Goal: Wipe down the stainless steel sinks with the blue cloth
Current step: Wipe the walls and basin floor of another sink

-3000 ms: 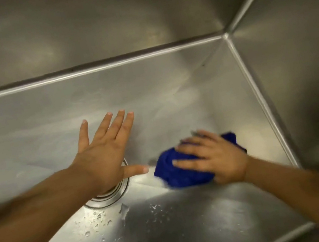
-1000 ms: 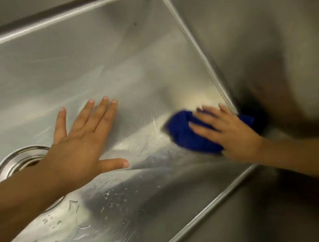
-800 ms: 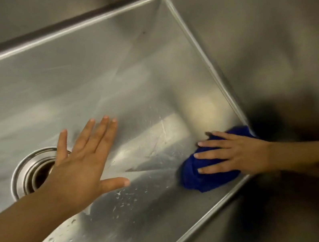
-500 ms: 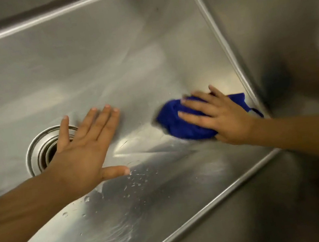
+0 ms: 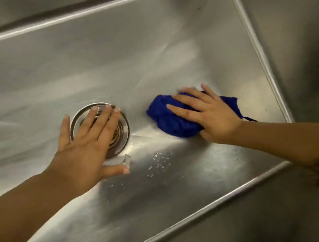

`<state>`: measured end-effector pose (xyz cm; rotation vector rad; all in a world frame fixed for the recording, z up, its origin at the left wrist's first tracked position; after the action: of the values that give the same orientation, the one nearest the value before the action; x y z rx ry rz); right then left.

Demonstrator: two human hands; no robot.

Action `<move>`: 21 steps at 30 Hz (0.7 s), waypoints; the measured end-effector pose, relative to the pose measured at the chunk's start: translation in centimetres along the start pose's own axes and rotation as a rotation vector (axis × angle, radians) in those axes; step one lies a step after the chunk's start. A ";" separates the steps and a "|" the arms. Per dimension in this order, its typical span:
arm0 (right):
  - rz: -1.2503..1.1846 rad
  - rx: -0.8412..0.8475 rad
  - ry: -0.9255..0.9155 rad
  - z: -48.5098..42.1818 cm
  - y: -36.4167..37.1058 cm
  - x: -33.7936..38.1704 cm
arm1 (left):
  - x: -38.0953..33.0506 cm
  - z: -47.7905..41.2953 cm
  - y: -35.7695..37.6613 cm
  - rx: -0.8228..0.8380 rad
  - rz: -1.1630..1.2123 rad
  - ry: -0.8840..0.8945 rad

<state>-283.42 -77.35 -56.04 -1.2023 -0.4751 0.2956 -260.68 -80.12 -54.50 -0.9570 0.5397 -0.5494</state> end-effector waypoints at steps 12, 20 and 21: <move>0.106 0.083 -0.717 4.3 2.2 12.2 | 3.7 6.3 -0.7 0.008 -0.176 0.005; 0.026 0.072 -0.240 -2.5 2.6 13.6 | 8.4 10.9 1.4 0.306 -0.182 -0.220; 0.042 0.079 -0.328 -1.4 3.1 15.0 | 8.7 11.5 1.4 0.324 -0.195 -0.225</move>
<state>-269.71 -70.50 -56.39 -1.0911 -0.7158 0.5478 -246.58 -78.16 -51.94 -0.7526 0.1481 -0.6709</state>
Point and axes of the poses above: each hand's wrist, its own z-axis away from the middle knuckle, its own y-axis out of the palm, x = y × z, the point moved 8 cm from there along -z, towards the middle knuckle, and after that the axes turned 3 degrees about -z, right-handed, at the moved point
